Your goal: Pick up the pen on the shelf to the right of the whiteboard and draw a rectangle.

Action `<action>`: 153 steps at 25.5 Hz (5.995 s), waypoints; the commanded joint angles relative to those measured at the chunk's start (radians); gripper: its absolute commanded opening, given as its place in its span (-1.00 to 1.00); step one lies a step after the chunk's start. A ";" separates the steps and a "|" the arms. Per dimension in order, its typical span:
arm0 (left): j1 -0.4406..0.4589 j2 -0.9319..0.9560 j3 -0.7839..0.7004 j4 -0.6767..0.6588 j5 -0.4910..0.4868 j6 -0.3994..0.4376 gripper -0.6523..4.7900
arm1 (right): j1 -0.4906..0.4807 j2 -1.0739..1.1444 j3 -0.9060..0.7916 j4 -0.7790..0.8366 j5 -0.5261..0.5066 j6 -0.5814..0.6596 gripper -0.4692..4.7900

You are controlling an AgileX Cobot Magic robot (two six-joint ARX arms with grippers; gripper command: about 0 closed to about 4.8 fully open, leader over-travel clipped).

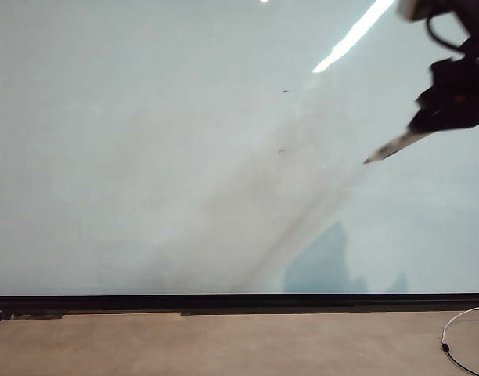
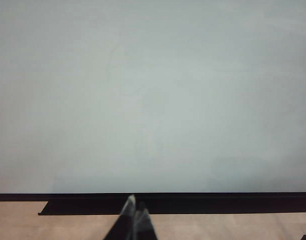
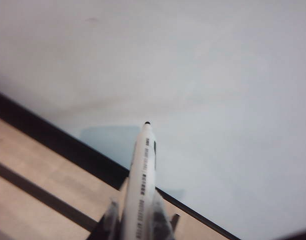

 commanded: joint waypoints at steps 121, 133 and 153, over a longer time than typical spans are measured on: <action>0.000 0.000 0.003 0.006 0.000 0.004 -0.78 | 0.079 0.314 0.285 0.321 -0.125 -0.104 -0.84; 0.000 0.000 0.003 0.006 0.000 0.004 -0.78 | 0.079 0.308 0.298 0.336 -0.127 -0.108 -0.84; 0.000 0.000 0.003 0.006 0.000 0.004 -0.78 | 0.079 0.289 0.298 0.333 -0.128 -0.119 -0.84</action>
